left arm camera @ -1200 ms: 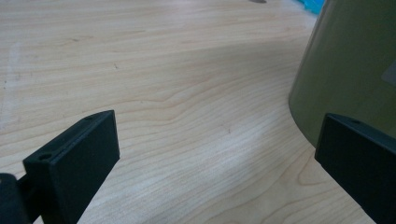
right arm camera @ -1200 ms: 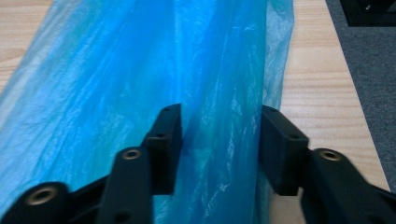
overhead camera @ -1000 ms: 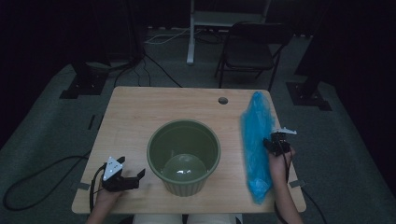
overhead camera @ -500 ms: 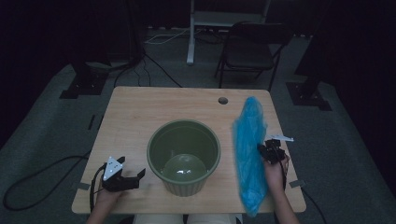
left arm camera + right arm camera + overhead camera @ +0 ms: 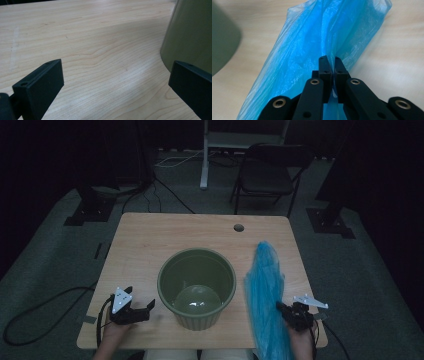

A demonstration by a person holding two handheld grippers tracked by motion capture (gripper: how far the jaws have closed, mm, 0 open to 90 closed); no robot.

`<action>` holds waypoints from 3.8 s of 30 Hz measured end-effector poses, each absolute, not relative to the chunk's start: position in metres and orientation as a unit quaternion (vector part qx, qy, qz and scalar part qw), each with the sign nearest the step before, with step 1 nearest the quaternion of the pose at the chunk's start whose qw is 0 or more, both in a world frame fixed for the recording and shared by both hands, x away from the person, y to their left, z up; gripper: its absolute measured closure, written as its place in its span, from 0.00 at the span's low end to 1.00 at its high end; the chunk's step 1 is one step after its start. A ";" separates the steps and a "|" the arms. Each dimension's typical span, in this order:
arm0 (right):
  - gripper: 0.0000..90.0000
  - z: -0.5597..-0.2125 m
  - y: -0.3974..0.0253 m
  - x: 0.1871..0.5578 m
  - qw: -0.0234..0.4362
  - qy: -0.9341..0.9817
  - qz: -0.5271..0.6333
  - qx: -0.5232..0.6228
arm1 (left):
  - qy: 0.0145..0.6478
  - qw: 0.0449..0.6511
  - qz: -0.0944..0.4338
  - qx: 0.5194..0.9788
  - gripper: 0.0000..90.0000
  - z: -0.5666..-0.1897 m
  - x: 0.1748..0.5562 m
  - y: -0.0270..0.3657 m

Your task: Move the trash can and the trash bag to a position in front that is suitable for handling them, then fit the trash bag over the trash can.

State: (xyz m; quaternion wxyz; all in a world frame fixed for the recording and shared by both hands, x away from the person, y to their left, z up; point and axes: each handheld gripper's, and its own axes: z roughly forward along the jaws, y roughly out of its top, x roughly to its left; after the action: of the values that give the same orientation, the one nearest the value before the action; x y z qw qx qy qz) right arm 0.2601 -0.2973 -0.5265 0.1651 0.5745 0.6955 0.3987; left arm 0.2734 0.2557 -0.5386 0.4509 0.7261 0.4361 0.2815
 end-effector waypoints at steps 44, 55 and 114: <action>0.24 -0.542 -0.258 0.309 0.205 0.755 0.293 0.550 | 0.436 0.454 0.268 0.729 0.00 -0.539 0.276 0.256; 0.99 -0.537 -0.241 0.320 0.184 0.781 0.319 0.504 | 0.446 0.461 0.260 0.721 0.00 -0.539 0.279 0.259; 1.00 -0.144 -0.194 0.297 0.196 0.559 0.772 0.232 | 0.442 0.453 0.261 0.729 0.00 -0.539 0.277 0.265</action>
State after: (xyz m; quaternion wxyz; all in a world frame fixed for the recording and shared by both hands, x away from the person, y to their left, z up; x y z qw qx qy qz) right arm 0.2970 -0.1938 -0.1444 0.1959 0.2320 0.5588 0.7717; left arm 0.2770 0.2647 -0.5385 0.4533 0.7289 0.4419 0.2607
